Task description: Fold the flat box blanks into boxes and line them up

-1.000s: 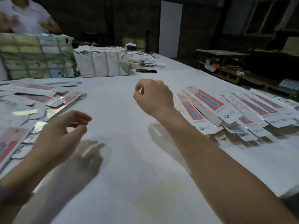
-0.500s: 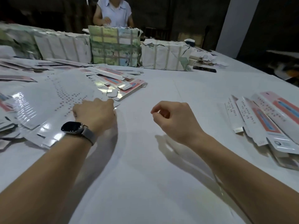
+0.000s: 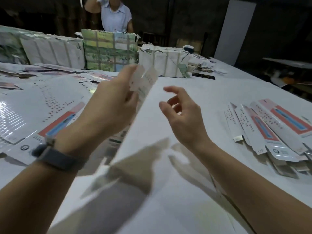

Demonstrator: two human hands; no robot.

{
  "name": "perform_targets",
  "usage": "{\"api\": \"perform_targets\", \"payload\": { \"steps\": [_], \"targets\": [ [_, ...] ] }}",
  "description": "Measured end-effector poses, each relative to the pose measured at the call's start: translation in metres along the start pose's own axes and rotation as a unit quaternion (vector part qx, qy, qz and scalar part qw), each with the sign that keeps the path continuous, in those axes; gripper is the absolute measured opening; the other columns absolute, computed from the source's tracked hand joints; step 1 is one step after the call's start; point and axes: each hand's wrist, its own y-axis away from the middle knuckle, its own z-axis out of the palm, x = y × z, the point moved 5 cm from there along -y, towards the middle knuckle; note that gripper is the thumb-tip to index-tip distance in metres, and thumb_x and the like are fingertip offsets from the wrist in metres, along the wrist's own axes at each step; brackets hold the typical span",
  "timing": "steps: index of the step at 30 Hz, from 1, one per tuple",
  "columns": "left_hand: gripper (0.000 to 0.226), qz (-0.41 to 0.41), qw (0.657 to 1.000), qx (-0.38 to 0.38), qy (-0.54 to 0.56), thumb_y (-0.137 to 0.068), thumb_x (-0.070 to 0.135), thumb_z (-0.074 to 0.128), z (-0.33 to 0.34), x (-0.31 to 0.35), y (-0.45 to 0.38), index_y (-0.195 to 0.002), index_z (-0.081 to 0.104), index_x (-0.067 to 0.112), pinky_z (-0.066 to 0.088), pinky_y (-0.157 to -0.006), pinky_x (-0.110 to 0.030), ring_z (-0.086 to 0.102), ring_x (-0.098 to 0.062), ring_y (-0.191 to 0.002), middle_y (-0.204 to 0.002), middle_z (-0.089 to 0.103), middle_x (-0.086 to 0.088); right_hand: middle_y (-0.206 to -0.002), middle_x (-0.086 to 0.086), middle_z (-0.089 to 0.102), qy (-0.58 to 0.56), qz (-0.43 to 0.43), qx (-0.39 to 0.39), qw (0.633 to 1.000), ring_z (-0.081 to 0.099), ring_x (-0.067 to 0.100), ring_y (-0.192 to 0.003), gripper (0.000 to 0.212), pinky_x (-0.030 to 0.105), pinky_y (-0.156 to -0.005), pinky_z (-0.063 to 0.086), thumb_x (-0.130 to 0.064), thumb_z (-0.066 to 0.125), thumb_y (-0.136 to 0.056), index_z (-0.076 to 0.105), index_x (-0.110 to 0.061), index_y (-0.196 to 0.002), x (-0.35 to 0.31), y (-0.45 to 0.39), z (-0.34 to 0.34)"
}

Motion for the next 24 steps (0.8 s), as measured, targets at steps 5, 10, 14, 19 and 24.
{"api": "perform_targets", "payload": {
  "steps": [5,10,14,19,24],
  "targets": [
    [0.039,-0.103,0.904,-0.146,0.389,-0.105,0.010,0.043,0.027,0.016,0.010,-0.136,0.052,0.032,0.061,-0.072,-0.044,0.074,-0.024,-0.088,-0.104,0.077,-0.002,-0.084,-0.014,0.058,-0.077,-0.031,0.019,0.996,0.064,0.029,-0.072,0.033,0.048,-0.064,0.057,-0.035,0.057,-0.093,0.050,-0.042,-0.125,-0.011,-0.007,-0.013],
    [0.035,-0.159,0.802,-0.194,0.542,-0.107,0.022,0.043,0.063,0.013,0.023,-0.134,0.059,0.036,0.060,-0.070,-0.033,0.072,-0.019,-0.087,-0.107,0.074,-0.006,-0.095,-0.010,0.051,0.045,-0.025,0.033,0.998,0.054,0.009,-0.078,0.039,0.036,-0.076,0.052,-0.039,0.058,-0.096,0.059,-0.035,-0.135,0.004,-0.009,-0.013],
    [0.047,-0.175,0.703,-0.262,0.638,-0.097,0.050,0.050,0.084,0.013,0.029,-0.142,0.055,0.040,0.058,-0.077,-0.033,0.071,-0.018,-0.097,-0.117,0.070,0.001,-0.094,-0.012,0.039,0.042,0.020,0.014,0.999,0.048,0.008,-0.080,0.036,0.040,-0.079,0.054,-0.035,0.056,-0.100,0.058,-0.036,-0.136,0.012,-0.006,-0.004],
    [0.075,-0.183,0.824,-0.145,0.516,-0.074,0.045,0.083,0.091,-0.007,0.027,-0.140,0.049,0.052,0.053,-0.062,-0.021,0.070,-0.007,-0.076,-0.110,0.070,0.010,-0.075,-0.005,0.059,-0.179,0.081,-0.005,0.981,0.059,0.014,-0.065,0.031,0.021,-0.063,0.052,-0.014,0.047,-0.102,0.061,-0.031,-0.125,0.007,-0.007,-0.005],
    [0.100,-0.166,0.874,-0.035,0.455,-0.064,0.027,0.091,0.084,-0.018,0.028,-0.147,0.036,0.038,0.063,-0.079,-0.038,0.071,-0.016,-0.107,-0.146,0.053,0.005,-0.088,-0.015,0.067,-0.129,0.088,-0.043,0.987,0.070,0.013,-0.081,0.020,0.025,-0.069,0.055,-0.037,0.053,-0.096,0.065,-0.037,-0.112,0.010,-0.006,-0.002]
  ]
}}
